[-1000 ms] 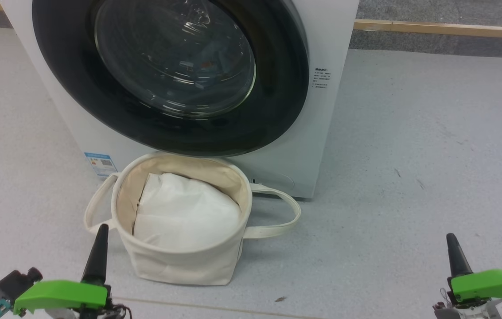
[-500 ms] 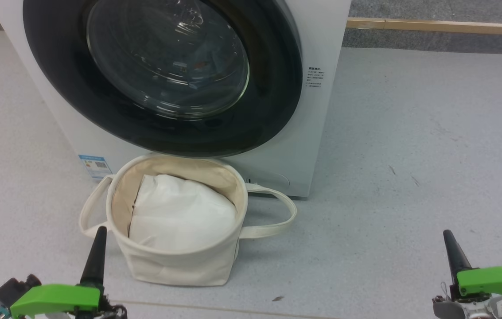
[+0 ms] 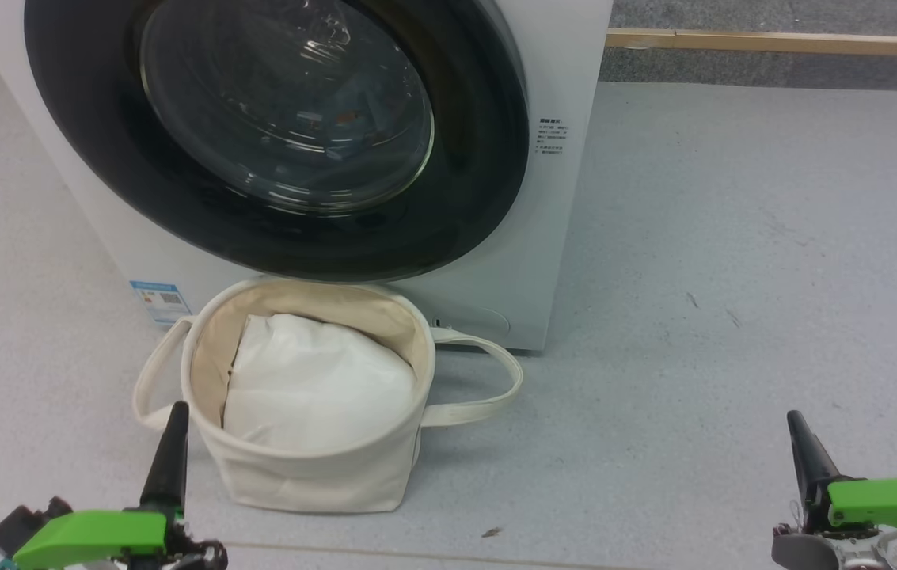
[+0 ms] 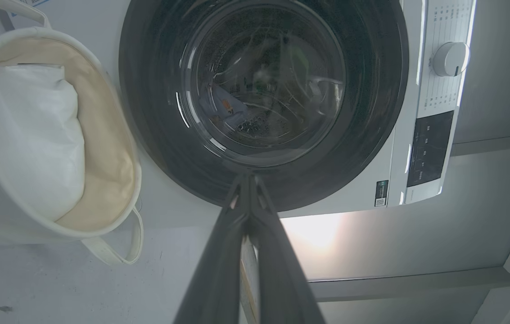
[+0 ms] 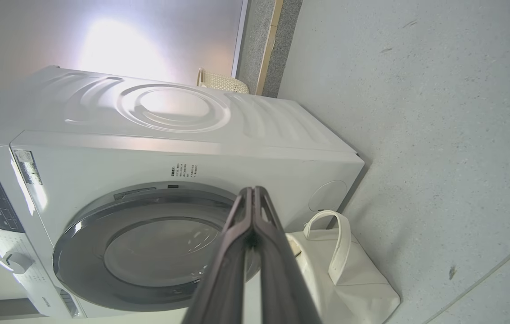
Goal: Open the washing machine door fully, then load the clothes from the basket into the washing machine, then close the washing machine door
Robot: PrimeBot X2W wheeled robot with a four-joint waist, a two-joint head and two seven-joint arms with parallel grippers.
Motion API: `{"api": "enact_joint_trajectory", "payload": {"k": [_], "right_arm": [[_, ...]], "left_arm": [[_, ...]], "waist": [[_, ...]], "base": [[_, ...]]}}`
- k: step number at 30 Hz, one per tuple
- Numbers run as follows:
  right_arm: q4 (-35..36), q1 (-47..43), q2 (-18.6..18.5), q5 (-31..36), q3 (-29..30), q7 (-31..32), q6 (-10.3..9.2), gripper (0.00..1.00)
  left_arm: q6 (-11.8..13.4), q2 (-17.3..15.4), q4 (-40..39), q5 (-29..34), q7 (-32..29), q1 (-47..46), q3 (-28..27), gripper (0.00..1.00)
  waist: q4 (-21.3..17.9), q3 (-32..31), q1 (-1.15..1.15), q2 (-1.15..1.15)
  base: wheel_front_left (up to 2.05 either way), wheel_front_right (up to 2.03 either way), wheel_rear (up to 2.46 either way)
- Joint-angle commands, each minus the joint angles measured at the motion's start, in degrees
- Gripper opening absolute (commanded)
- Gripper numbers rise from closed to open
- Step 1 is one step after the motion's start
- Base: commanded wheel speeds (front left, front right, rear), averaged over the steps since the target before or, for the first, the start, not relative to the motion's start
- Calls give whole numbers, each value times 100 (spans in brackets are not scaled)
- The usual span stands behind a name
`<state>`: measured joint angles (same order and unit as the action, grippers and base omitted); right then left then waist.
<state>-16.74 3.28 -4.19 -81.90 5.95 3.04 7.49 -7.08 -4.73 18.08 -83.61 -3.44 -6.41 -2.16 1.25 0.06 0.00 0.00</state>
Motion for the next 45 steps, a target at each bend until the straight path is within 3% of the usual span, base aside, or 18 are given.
{"api": "enact_joint_trajectory", "payload": {"k": [1,17,45], "right_arm": [[224,265,-11,-153,-68,78,0,0],[270,290,128,-1006,57,341,0,0],[271,290,131,-1026,59,346,0,0]], "left_arm": [[-35,-7,-235,-129,-50,-81,-210,0],[-41,177,-398,-839,-299,19,-432,0],[-41,183,-402,-853,-307,21,-439,0]], "waist": [[-9,1,0,0],[-122,11,0,0],[-125,11,0,0]], "base": [[0,0,0],[0,0,0],[0,0,0]]}}
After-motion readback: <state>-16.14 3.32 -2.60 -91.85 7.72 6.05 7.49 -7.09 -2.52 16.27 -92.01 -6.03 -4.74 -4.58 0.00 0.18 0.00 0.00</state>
